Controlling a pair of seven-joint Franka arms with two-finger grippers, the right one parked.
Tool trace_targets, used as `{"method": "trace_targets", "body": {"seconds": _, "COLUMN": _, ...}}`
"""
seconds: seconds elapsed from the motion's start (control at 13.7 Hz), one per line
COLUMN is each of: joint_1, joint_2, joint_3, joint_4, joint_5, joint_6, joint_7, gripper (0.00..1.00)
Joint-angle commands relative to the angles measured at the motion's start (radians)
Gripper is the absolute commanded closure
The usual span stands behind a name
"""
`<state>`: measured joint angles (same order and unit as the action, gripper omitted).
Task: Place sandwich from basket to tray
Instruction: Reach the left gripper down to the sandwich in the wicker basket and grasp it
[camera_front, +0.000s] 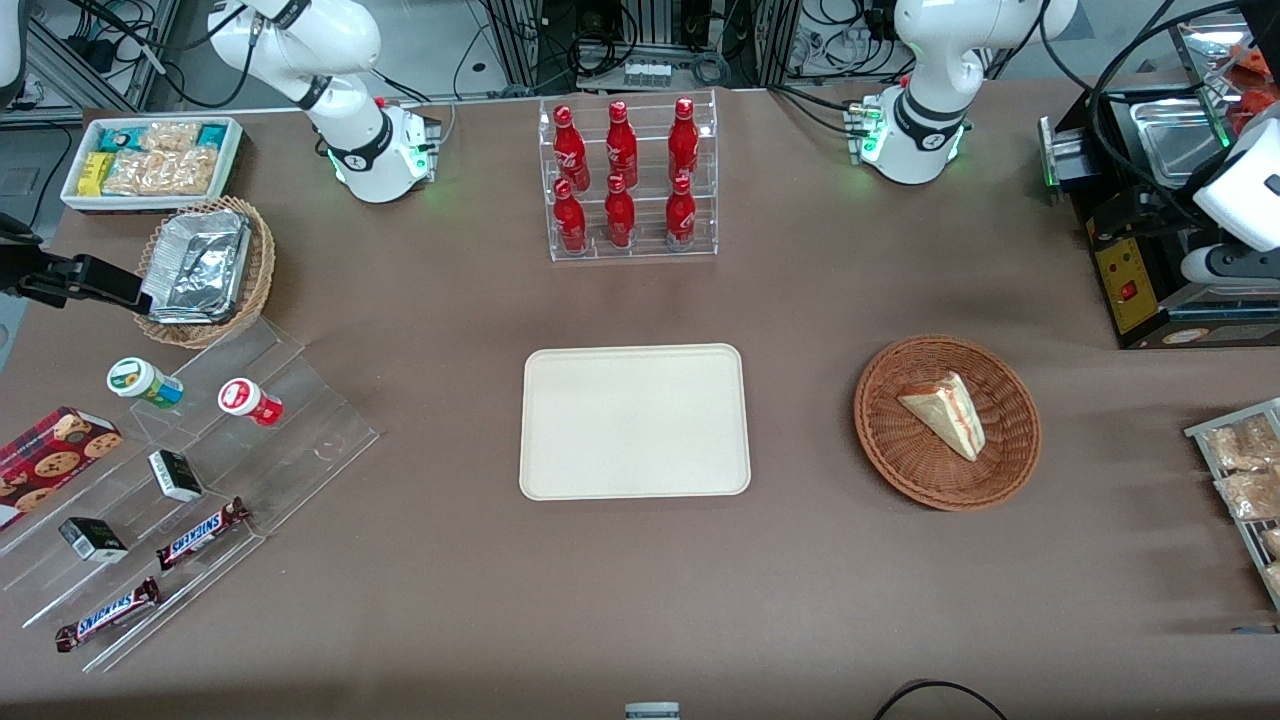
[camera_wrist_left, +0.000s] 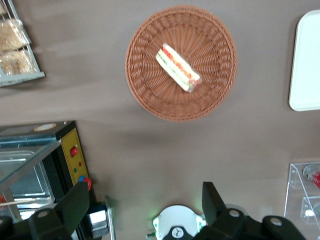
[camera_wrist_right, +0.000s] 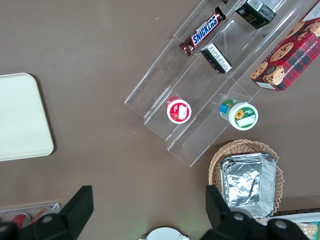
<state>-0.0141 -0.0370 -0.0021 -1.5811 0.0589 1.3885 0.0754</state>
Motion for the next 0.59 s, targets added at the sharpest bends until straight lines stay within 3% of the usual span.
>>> {"method": "trace_targets", "body": {"seconds": 0.0, "joint_1": -0.010, "joint_2": 0.003, "joint_3": 0.008, "joint_4": 0.007, "joint_5": 0.012, "joint_6": 0.017, "joint_7": 0.000, "gripper": 0.00}}
{"method": "trace_targets", "body": {"seconds": 0.22, "joint_1": -0.012, "joint_2": 0.037, "joint_3": 0.004, "joint_4": -0.005, "joint_5": 0.013, "joint_6": 0.046, "joint_7": -0.047, "gripper": 0.00}}
{"method": "trace_targets", "body": {"seconds": 0.51, "joint_1": -0.043, "joint_2": -0.007, "joint_3": -0.007, "joint_4": -0.328, "joint_5": 0.018, "joint_6": 0.399, "joint_7": -0.286, "gripper": 0.00}}
